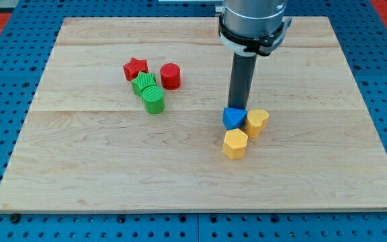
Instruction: Move the blue cube diagonally to the top right side of the yellow heart
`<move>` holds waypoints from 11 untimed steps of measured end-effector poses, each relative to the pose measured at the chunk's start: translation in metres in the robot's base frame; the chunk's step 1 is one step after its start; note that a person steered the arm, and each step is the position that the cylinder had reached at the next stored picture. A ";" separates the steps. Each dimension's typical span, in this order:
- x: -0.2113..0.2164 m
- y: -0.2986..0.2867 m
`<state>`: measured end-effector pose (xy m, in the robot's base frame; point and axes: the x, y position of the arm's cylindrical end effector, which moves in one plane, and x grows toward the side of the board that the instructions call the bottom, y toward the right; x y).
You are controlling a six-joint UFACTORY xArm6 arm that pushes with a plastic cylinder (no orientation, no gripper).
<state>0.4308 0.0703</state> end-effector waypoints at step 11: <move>-0.043 0.065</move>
